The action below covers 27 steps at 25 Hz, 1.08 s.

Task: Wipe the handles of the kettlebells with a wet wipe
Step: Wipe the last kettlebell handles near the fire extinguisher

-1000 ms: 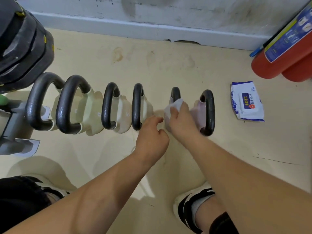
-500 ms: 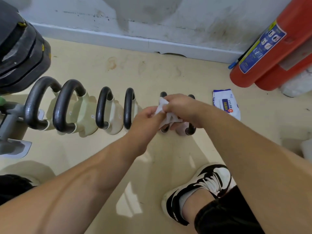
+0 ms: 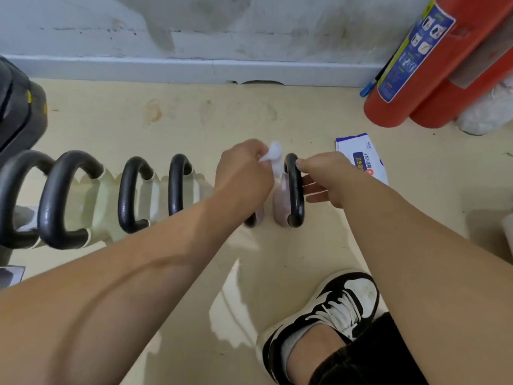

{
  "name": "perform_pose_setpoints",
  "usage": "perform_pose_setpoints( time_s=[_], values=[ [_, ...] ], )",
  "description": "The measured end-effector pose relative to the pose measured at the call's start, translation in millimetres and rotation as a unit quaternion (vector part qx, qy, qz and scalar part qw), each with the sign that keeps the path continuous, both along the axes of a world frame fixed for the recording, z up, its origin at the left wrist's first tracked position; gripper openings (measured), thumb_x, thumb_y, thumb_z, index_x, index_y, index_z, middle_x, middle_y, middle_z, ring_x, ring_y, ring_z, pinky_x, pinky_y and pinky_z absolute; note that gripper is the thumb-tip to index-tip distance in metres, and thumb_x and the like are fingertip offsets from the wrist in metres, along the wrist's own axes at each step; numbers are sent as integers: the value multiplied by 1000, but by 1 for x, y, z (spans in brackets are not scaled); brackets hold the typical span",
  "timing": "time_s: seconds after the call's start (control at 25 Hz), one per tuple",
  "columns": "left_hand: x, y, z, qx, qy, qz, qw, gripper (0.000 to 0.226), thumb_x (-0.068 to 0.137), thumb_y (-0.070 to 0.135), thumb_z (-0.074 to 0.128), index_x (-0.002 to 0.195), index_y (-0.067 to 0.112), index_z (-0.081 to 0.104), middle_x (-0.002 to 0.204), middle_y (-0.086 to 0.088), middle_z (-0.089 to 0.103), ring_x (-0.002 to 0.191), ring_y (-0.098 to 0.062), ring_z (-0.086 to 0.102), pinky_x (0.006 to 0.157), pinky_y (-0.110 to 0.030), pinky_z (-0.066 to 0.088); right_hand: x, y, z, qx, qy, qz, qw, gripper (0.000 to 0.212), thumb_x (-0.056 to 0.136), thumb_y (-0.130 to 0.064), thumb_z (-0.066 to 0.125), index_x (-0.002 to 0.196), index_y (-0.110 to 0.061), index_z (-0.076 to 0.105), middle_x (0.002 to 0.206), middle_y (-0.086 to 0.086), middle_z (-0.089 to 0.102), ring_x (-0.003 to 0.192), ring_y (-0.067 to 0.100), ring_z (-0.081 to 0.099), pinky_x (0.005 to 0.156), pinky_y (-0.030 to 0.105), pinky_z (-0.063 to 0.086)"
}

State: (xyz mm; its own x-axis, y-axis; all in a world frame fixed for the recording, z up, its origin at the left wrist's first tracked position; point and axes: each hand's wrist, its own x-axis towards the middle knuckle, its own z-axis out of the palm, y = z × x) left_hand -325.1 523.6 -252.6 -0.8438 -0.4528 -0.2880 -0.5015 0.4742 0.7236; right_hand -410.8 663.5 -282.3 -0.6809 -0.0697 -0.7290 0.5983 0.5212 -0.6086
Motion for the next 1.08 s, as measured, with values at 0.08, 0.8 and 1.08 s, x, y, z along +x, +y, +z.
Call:
perform_pose_setpoints(
  time_s=[0.08,0.8,1.08],
  values=[
    [-21,16,-10,-57,29,-52,997,20,98,27,49,98,18,67,89,0,68,77,-20,61,65,-30,46,-2,6,-9,-36,-15,-12,999,20,91,-21,69,104,-6,70,100,16,76,87,30,75,73,37,61],
    [-6,70,-68,-365,-61,-384,846,66,95,16,32,157,-4,20,167,-24,5,155,-35,-15,126,-44,-10,-22,15,-31,-95,-45,-159,982,27,89,-32,61,102,-10,68,98,10,68,77,26,61,70,33,55],
    [-20,58,-65,-277,-60,-365,887,61,97,17,40,154,2,26,165,-22,8,154,-34,0,127,-44,7,-26,28,-18,-114,-41,-118,986,24,96,-26,55,86,-7,65,82,12,66,73,28,66,70,35,63]
  ],
)
